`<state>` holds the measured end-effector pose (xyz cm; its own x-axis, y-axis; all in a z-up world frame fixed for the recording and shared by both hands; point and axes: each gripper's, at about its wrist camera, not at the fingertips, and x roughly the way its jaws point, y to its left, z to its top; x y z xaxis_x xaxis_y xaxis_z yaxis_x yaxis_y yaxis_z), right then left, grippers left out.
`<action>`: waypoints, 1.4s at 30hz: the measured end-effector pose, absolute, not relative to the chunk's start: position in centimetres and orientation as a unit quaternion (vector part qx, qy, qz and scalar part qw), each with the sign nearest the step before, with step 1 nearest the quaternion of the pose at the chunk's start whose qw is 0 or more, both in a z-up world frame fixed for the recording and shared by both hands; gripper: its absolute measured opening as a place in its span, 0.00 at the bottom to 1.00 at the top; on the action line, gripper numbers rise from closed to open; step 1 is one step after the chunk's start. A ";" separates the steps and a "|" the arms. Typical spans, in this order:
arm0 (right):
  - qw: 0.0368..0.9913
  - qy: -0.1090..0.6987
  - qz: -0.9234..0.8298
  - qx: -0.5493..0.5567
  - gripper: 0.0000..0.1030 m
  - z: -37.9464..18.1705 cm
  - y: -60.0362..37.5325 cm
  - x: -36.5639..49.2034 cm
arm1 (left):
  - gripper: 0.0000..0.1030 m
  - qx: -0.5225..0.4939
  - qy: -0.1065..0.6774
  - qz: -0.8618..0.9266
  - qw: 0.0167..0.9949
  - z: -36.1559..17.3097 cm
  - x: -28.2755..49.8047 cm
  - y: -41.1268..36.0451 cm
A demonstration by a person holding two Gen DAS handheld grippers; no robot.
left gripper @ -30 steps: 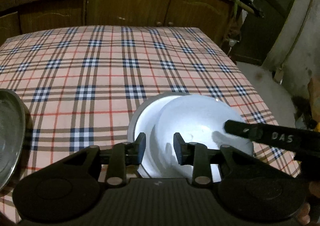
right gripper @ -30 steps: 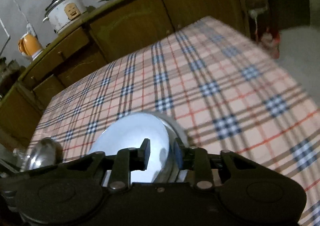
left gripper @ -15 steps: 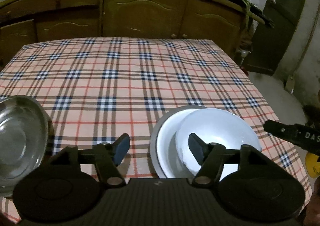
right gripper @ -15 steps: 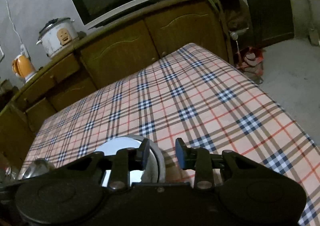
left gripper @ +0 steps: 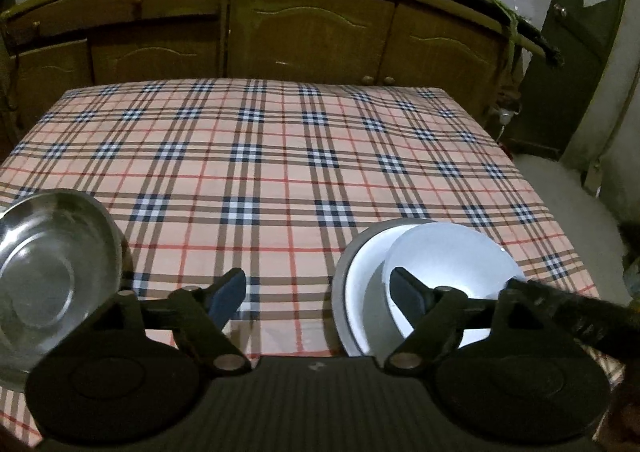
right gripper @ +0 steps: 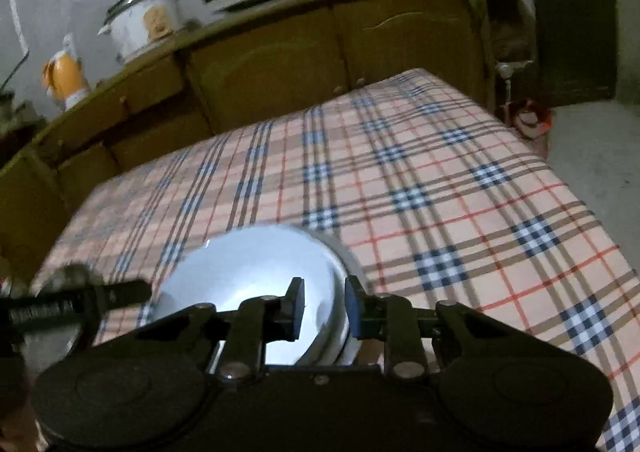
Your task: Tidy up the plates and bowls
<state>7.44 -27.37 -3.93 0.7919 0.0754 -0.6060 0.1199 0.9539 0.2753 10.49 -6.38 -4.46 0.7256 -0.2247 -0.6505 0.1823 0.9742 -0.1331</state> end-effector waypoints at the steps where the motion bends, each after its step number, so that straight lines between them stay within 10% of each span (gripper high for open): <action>1: 0.937 0.315 -0.022 0.151 0.28 -3.6 -27.7 7.3 | 0.79 -0.032 0.354 -0.109 0.928 -4.5 10.5 -6.3; 19: 0.938 0.319 -0.045 0.126 0.23 -3.6 -27.6 7.1 | 0.86 0.009 0.351 -0.127 0.928 -4.6 9.9 -8.4; 20: 0.940 0.314 -0.050 0.122 0.27 -3.4 -27.5 7.0 | 0.87 0.010 0.351 -0.127 0.928 -4.7 9.9 -8.5; 22: 0.942 0.307 -0.041 0.128 0.79 -3.0 -27.7 6.9 | 0.88 0.010 0.351 -0.128 0.928 -4.7 9.9 -8.5; 23: 0.943 0.299 -0.020 0.145 0.81 -2.9 -28.0 6.7 | 0.89 0.011 0.351 -0.128 0.927 -4.7 9.9 -8.5; 42: 0.924 0.336 -0.002 0.180 0.83 -4.3 -27.9 7.1 | 0.92 0.022 0.374 -0.116 0.920 -6.2 10.7 -9.0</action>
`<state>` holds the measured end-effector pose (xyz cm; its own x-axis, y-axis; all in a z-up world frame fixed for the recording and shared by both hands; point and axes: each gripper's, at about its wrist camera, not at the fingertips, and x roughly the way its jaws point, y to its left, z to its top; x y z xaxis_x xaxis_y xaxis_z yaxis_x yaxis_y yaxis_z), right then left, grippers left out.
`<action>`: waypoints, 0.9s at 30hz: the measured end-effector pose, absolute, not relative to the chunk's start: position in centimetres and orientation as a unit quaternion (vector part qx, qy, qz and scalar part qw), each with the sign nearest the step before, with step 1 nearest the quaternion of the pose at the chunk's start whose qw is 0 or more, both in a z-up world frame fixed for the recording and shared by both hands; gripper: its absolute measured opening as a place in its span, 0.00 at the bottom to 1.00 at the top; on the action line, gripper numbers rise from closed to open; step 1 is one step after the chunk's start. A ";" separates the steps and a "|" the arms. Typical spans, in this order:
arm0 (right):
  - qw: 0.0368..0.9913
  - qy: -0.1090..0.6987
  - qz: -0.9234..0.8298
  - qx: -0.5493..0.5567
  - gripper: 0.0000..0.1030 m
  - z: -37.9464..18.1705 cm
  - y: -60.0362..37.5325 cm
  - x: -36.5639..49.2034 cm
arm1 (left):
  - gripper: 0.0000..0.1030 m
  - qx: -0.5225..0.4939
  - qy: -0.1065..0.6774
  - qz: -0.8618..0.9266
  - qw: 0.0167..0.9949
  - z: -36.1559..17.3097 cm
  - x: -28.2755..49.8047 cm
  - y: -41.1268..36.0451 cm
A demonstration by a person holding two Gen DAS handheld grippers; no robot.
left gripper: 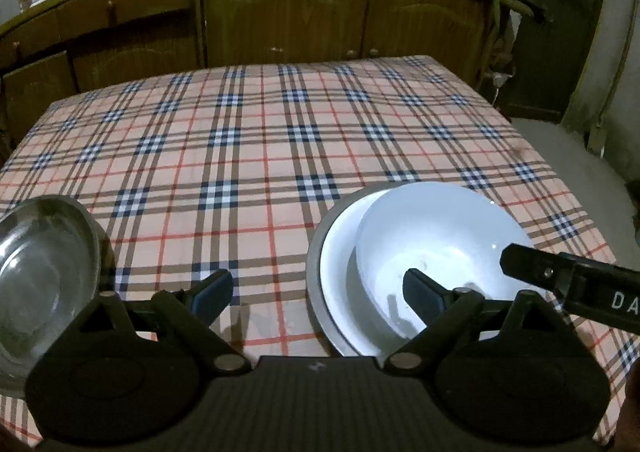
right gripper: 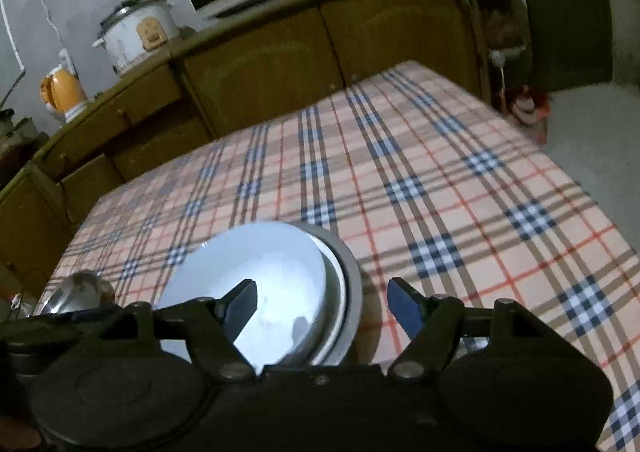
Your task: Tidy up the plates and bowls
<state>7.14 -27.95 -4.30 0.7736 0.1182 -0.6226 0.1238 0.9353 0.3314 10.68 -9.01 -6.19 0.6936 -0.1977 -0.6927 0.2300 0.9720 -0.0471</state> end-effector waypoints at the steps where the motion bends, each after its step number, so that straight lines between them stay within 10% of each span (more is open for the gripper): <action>1: 0.922 0.340 0.001 0.184 0.83 -4.5 -28.1 7.2 | 0.92 0.020 0.376 -0.118 0.919 -6.3 10.8 -9.0; 22: 0.883 0.398 0.038 0.244 0.68 -8.7 -28.7 10.4 | 0.97 0.003 0.396 -0.176 0.901 -9.6 14.7 -9.0; 27: 0.876 0.394 0.059 0.272 0.51 -8.9 -28.9 10.8 | 0.71 -0.033 0.389 -0.229 0.892 -9.8 15.2 -9.1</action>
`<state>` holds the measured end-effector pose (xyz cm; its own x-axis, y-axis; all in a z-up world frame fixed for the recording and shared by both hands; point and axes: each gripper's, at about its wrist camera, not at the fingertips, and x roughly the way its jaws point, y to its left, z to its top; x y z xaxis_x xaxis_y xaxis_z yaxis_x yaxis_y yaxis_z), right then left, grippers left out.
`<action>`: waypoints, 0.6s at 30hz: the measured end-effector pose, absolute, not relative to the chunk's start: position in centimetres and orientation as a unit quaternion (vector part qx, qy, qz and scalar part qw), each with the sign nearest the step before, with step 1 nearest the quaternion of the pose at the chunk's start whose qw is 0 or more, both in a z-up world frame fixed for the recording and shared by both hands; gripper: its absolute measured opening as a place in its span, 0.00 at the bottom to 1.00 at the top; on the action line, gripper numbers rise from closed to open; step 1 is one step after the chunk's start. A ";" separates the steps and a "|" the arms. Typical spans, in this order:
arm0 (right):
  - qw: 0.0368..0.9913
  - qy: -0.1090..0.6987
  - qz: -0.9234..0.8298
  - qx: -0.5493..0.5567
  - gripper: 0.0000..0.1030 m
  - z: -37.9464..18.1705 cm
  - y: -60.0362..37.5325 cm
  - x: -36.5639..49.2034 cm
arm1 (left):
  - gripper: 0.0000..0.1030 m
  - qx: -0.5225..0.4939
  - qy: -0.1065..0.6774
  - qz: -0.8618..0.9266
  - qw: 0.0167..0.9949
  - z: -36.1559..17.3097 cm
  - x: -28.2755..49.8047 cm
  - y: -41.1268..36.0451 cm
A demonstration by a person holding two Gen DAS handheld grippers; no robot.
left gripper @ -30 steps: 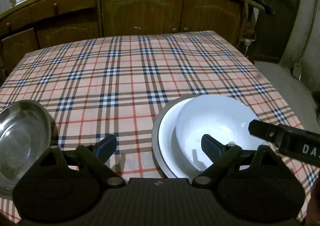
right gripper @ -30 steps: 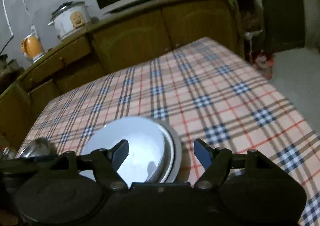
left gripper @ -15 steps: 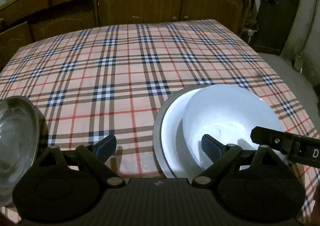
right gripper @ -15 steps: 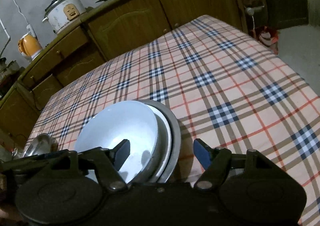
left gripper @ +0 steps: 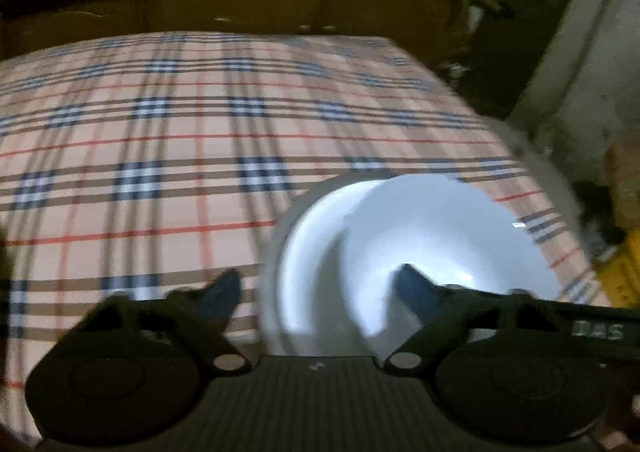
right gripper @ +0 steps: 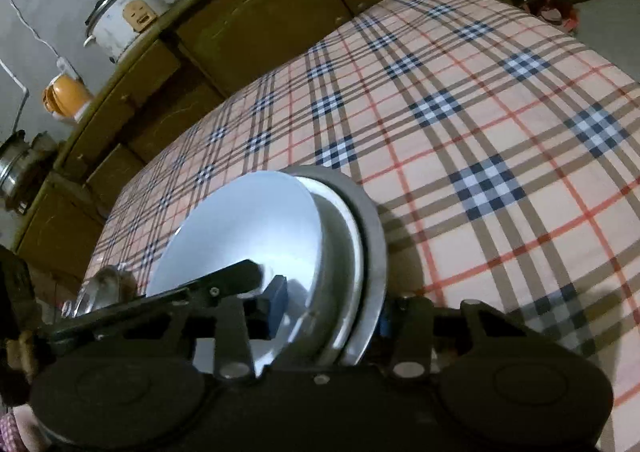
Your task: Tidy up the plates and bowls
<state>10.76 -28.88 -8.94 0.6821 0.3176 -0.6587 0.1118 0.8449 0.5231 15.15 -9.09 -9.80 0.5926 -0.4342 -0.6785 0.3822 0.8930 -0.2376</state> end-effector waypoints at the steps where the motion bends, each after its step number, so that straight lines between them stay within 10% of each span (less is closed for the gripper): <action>1: 0.878 0.392 0.060 0.269 0.51 -9.0 -28.8 10.7 | 0.68 -0.033 0.386 -0.233 0.892 -9.6 15.0 -9.5; 18: 0.890 0.360 0.074 0.269 0.51 -5.4 -28.2 8.8 | 0.64 -0.028 0.355 -0.210 0.911 -5.5 12.2 -8.9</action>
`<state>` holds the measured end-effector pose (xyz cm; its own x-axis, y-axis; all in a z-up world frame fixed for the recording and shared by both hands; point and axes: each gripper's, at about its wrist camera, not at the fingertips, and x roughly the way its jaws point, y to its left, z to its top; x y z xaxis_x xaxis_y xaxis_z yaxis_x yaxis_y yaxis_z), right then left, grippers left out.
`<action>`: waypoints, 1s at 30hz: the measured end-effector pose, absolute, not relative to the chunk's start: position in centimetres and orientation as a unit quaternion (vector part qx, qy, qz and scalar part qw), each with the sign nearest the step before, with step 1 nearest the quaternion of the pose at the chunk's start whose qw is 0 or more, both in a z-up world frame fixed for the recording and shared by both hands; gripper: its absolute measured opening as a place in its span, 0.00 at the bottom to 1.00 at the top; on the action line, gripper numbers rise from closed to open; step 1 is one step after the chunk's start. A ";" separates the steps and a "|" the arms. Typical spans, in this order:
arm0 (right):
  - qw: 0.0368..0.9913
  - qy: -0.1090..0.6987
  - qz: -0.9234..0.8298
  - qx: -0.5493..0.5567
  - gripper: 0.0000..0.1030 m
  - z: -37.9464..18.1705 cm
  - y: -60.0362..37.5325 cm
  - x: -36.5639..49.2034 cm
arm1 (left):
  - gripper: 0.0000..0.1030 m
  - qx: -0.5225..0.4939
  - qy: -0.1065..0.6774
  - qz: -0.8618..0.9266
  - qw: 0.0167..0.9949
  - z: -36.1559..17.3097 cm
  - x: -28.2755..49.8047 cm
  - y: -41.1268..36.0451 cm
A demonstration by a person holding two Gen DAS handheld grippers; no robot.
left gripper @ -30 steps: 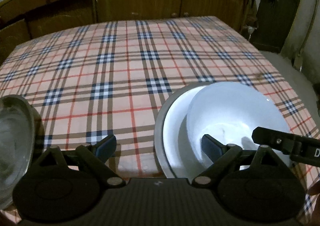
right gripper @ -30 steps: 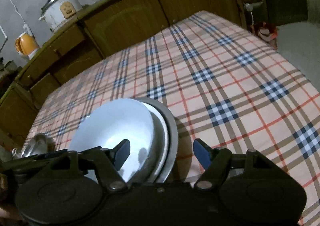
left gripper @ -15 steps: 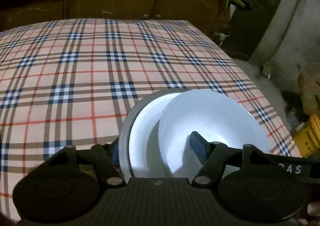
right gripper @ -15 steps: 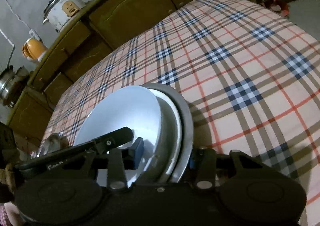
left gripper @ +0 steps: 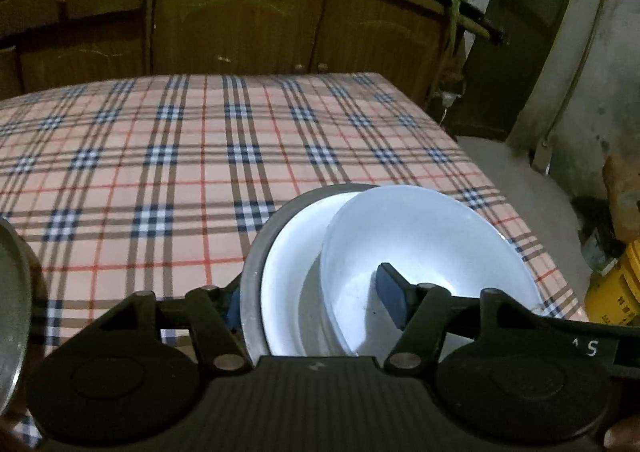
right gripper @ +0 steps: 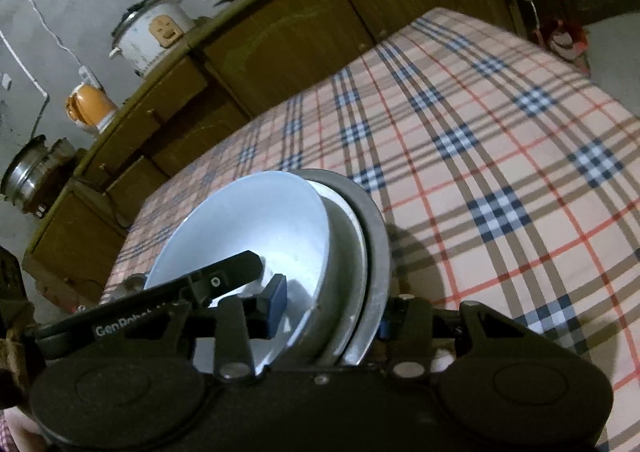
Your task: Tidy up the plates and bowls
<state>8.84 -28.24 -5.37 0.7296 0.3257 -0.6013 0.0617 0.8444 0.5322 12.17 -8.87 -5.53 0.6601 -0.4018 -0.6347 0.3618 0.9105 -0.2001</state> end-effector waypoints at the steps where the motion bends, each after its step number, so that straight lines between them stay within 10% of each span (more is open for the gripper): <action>1: 0.893 0.356 0.076 0.266 0.51 -4.9 -28.1 8.6 | 0.64 -0.029 0.351 -0.209 0.912 -5.2 11.9 -8.8; 30: 0.913 0.307 0.138 0.231 0.51 2.0 -23.4 2.3 | 0.64 -0.038 0.300 -0.161 0.939 1.0 4.4 -4.7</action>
